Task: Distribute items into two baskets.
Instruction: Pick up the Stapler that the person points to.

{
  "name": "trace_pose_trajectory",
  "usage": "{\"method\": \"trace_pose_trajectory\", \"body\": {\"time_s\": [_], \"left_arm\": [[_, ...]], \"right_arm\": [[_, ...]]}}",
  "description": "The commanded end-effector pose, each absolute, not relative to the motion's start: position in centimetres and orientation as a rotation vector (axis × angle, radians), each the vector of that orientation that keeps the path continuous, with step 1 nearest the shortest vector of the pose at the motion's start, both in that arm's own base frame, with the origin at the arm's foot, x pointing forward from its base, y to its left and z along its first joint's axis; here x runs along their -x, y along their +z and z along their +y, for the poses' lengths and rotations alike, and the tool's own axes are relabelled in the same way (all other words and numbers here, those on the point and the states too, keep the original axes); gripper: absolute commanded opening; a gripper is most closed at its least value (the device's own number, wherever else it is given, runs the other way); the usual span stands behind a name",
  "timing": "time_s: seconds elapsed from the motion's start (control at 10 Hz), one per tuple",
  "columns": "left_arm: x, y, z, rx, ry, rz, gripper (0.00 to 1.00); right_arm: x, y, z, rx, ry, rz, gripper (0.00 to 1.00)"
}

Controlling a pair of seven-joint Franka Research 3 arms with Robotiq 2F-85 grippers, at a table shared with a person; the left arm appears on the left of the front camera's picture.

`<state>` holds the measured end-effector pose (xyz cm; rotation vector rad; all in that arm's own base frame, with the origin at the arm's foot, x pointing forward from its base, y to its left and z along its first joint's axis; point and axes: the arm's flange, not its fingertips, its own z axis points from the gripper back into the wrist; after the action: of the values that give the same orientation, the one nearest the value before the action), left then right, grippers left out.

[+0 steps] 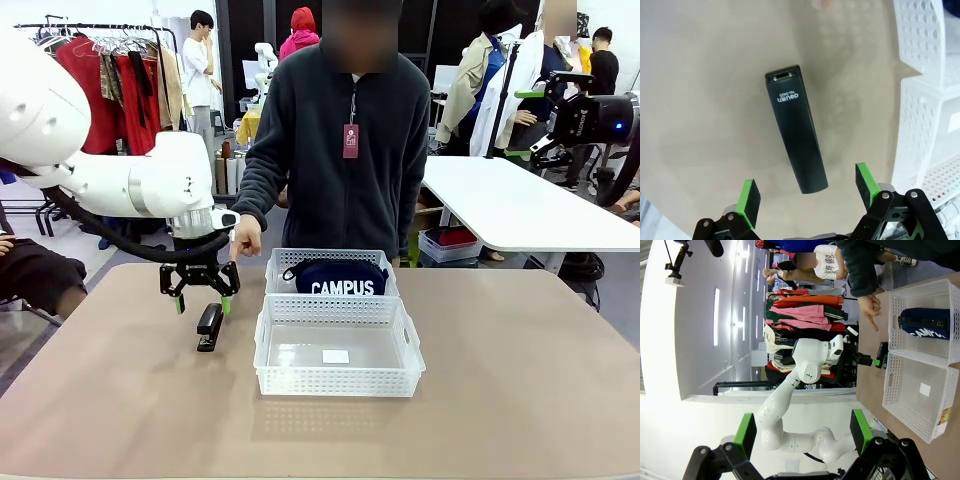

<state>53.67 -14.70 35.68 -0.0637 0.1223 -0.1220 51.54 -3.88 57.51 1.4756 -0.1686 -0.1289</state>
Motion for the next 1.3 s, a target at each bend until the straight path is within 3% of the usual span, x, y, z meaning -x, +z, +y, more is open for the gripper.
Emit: {"method": "trace_pose_trajectory", "body": {"time_s": [0.0, 0.3, 0.8, 1.2], "left_arm": [[-53.9, 35.2, -14.1, 0.081, -0.147, 0.144, 1.0], [-54.5, 34.2, -13.8, 0.083, -0.153, 0.193, 1.0], [-54.4, 33.6, -14.3, 0.08, -0.157, 0.222, 0.03], [-54.2, 34.0, -14.6, 0.07, -0.152, 0.225, 0.0]], "right_arm": [[-51.4, 57.9, -3.8, -1.479, -0.132, -0.183, 1.0], [-51.4, 57.9, -3.8, -1.479, -0.132, -0.183, 1.0], [-51.4, 57.9, -3.8, -1.479, -0.132, -0.183, 1.0], [-51.4, 57.9, -3.8, -1.479, -0.132, -0.183, 1.0]]}}
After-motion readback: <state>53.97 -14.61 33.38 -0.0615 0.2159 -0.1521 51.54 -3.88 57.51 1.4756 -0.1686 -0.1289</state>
